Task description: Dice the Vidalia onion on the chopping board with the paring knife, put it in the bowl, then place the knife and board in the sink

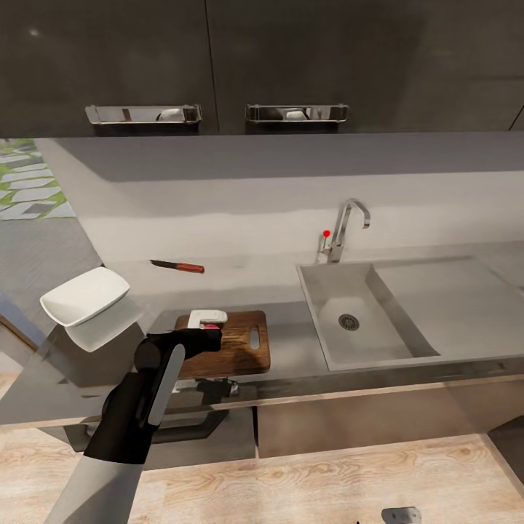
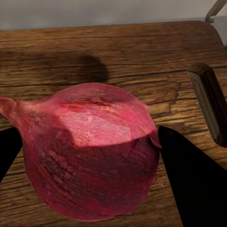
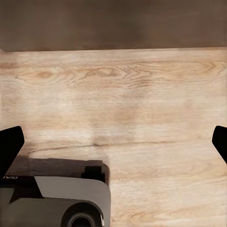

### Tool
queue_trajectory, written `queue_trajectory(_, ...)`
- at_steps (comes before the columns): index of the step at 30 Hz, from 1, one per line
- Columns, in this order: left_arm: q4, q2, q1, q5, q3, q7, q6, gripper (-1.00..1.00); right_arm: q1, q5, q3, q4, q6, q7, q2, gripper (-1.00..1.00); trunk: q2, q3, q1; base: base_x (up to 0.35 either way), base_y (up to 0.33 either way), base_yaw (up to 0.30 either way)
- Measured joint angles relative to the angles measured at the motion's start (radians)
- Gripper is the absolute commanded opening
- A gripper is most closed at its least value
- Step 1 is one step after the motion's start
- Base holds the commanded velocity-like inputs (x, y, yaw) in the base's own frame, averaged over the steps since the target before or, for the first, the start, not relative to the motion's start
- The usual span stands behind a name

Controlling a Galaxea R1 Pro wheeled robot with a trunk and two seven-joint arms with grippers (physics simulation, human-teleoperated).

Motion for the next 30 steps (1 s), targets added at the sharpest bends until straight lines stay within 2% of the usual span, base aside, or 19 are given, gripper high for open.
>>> queue_trajectory(17,-0.002,0.000,0.000,-0.002,0.001,0.000,0.000,-1.00,0.000,0.000,0.000,0.000,0.000,0.000,0.000,1.00,0.000,0.000,0.000,0.000,0.000,0.000)
queue_trajectory(18,-0.003,0.000,0.000,-0.003,0.001,0.000,0.000,1.00,0.000,0.000,0.000,0.000,0.000,0.000,0.000,1.00,0.000,0.000,0.000,0.000,0.000,0.000)
queue_trajectory(30,-0.004,0.000,0.000,-0.003,0.001,0.000,0.000,1.00,0.000,0.000,0.000,0.000,0.000,0.000,0.000,1.00,0.000,0.000,0.000,0.000,0.000,0.000)
